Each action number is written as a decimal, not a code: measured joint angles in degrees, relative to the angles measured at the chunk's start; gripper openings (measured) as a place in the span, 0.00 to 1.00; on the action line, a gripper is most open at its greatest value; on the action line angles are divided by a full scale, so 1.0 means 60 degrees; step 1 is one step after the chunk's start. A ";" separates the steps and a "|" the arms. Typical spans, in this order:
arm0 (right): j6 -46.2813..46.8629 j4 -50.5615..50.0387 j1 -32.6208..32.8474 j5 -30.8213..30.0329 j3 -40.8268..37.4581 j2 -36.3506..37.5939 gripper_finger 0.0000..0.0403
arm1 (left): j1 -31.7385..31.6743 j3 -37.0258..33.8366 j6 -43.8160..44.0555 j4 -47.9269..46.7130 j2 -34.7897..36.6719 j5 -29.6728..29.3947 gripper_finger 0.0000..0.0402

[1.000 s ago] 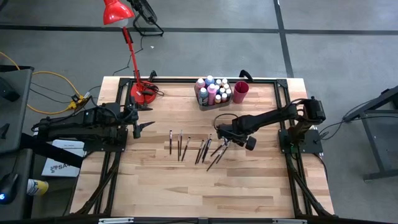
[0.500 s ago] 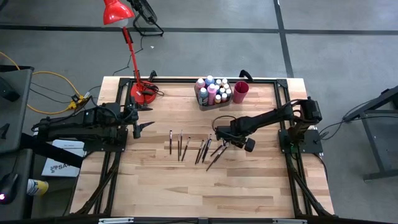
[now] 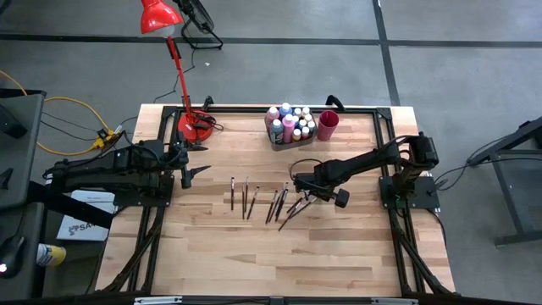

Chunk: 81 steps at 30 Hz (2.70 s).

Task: Pick & Place Paint Supplies
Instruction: Put the black paintbrush into the red cup

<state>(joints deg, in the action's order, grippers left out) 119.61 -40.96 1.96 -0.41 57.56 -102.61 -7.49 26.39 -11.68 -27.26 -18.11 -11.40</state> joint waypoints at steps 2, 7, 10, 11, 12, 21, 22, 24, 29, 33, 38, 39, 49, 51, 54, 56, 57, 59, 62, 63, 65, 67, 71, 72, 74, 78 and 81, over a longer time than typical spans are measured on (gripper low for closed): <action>-0.0004 -0.0002 0.0000 -0.0003 0.0000 -0.0004 0.03 | 0.0000 0.0000 -0.0004 0.0002 0.0001 0.0000 0.69; -0.0078 0.0040 0.0003 -0.0058 0.0000 -0.0007 0.01 | 0.0000 0.0000 -0.0002 0.0006 -0.0002 0.0000 0.69; -0.0280 0.0060 0.0004 -0.0094 0.0000 -0.0007 0.01 | 0.0001 0.0000 0.0000 0.0009 0.0000 0.0000 0.69; -0.0398 0.0059 0.0004 -0.0111 0.0000 -0.0008 0.01 | 0.0000 0.0000 0.0000 0.0009 0.0001 0.0000 0.69; -0.0487 0.0052 0.0004 -0.0126 0.0000 -0.0007 0.01 | 0.0000 0.0000 0.0000 0.0009 0.0001 0.0000 0.69; -0.0911 -0.0235 -0.0047 -0.1079 -0.0018 0.0634 0.00 | 0.0000 0.0000 0.0033 0.0017 0.0001 -0.0004 0.69; -0.0974 -0.0271 -0.0085 -0.1138 -0.0018 0.0724 0.00 | 0.0000 0.0000 0.0040 0.0020 0.0001 0.0000 0.69; -0.1103 -0.0311 -0.0112 -0.1269 -0.0018 0.0863 0.00 | 0.0000 0.0000 0.0046 0.0022 -0.0001 -0.0004 0.69; -0.1511 -0.0419 -0.0095 -0.1868 -0.0015 0.1465 0.00 | 0.0000 0.0000 0.0128 0.0021 0.0001 -0.0004 0.69; -0.1815 -0.0839 -0.0102 -0.2682 -0.0015 0.2198 0.00 | 0.0000 0.0000 0.0244 0.0024 0.0001 -0.0004 0.69; -0.1997 -0.1539 -0.0102 -0.4135 -0.0015 0.3439 0.00 | 0.0001 0.0000 0.0245 0.0024 0.0001 -0.0004 0.69; -0.2024 -0.1641 -0.0102 -0.4549 -0.0015 0.3692 0.00 | 0.0001 0.0000 0.0248 0.0024 -0.0003 -0.0004 0.69; -0.4011 -0.1404 -0.0842 -0.8128 0.0000 0.5897 0.01 | 0.0000 0.0000 0.0289 0.0039 -0.0001 -0.0028 0.69; -0.4843 -0.0985 -0.1104 -0.8512 0.0000 0.6193 0.01 | 0.0000 0.0000 0.0322 0.0038 0.0001 -0.0055 0.69; -0.6342 0.0051 -0.1545 -0.8851 0.0000 0.6502 0.01 | 0.0000 0.0000 0.0390 0.0035 0.0001 -0.0055 0.69; -0.7328 0.0790 -0.1883 -0.8869 0.0000 0.6658 0.01 | 0.0000 0.0000 0.0470 0.0035 0.0000 -0.0055 0.69; -0.7796 0.1141 -0.2046 -0.8861 0.0000 0.6694 0.01 | 0.0000 0.0000 0.0495 0.0035 0.0000 -0.0055 0.69; -0.8618 0.1768 -0.2397 -0.8747 0.0004 0.6746 0.01 | 0.0000 0.0000 0.0503 0.0035 0.0001 -0.0055 0.69; -0.9463 0.2335 -0.2992 -0.8296 0.0004 0.6747 0.01 | 0.0000 0.0000 0.0511 0.0035 -0.0001 -0.0055 0.69; -0.9645 0.2435 -0.3183 -0.8105 0.0004 0.6746 0.01 | 0.0000 0.0000 0.0521 0.0033 -0.0001 -0.0055 0.69; -0.9851 0.2515 -0.3519 -0.7797 0.0004 0.6728 0.01 | 0.0000 0.0000 0.0529 0.0031 -0.0003 -0.0053 0.69; -0.9976 0.2458 -0.3782 -0.7568 0.0004 0.6717 0.01 | 0.0000 0.0000 0.0538 0.0031 -0.0002 -0.0051 0.69; -1.0261 0.2369 -0.4240 -0.7091 0.0004 0.6717 0.01 | 0.0000 0.0000 0.0550 0.0031 0.0000 -0.0051 0.69; -1.0326 0.2362 -0.4333 -0.6959 0.0004 0.6717 0.01 | 0.0000 0.0000 0.0554 0.0031 0.0000 -0.0051 0.69; -1.0452 0.2370 -0.4502 -0.6651 0.0004 0.6717 0.01 | 0.0000 0.0000 0.0556 0.0031 -0.0003 -0.0051 0.69; -1.0484 0.2360 -0.4594 -0.6389 0.0004 0.6655 0.01 | 0.0000 0.0000 0.0554 0.0031 -0.0003 -0.0051 0.69; -1.0488 0.2369 -0.4582 -0.6156 0.0004 0.6666 0.02 | 0.0000 0.0000 0.0558 0.0031 -0.0003 -0.0047 0.69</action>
<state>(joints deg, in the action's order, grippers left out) 56.68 -26.74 -25.54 -37.35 57.58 -62.61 -7.49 26.39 -8.33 -27.07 -18.13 -11.68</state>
